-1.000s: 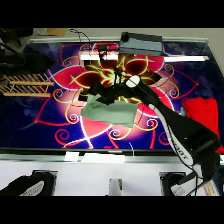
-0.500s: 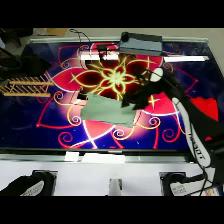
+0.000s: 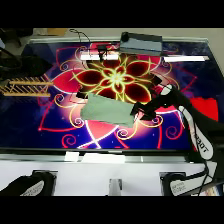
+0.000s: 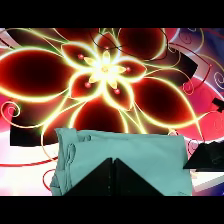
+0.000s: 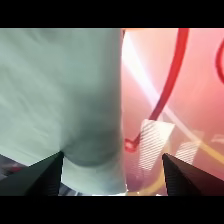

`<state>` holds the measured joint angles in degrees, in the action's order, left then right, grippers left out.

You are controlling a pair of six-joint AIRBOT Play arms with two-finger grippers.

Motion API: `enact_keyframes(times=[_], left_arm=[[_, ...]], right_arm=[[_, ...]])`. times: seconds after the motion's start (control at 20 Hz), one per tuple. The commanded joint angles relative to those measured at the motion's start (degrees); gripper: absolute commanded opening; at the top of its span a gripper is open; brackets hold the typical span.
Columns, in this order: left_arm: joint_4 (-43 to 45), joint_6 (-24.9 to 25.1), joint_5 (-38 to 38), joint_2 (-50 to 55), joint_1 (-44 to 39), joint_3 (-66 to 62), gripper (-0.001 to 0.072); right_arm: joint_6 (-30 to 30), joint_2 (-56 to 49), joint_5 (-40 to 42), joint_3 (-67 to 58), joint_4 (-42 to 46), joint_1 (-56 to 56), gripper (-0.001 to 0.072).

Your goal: Fold the shirts.

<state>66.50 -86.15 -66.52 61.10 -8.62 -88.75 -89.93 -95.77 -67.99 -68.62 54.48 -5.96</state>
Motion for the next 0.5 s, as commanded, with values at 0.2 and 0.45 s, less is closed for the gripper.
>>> enact_keyframes(times=[0.2,0.45], left_arm=[[-0.5,-0.1,2.6,0.1,0.0,0.0,0.0031],[-0.5,0.2,2.5,0.9,0.0,0.0,0.0031]], right_arm=[[0.0,-3.0,8.1,0.6,-12.0,-2.9,0.0028],[6.0,2.7,-1.6,-10.6,-12.1,8.1,0.0026]])
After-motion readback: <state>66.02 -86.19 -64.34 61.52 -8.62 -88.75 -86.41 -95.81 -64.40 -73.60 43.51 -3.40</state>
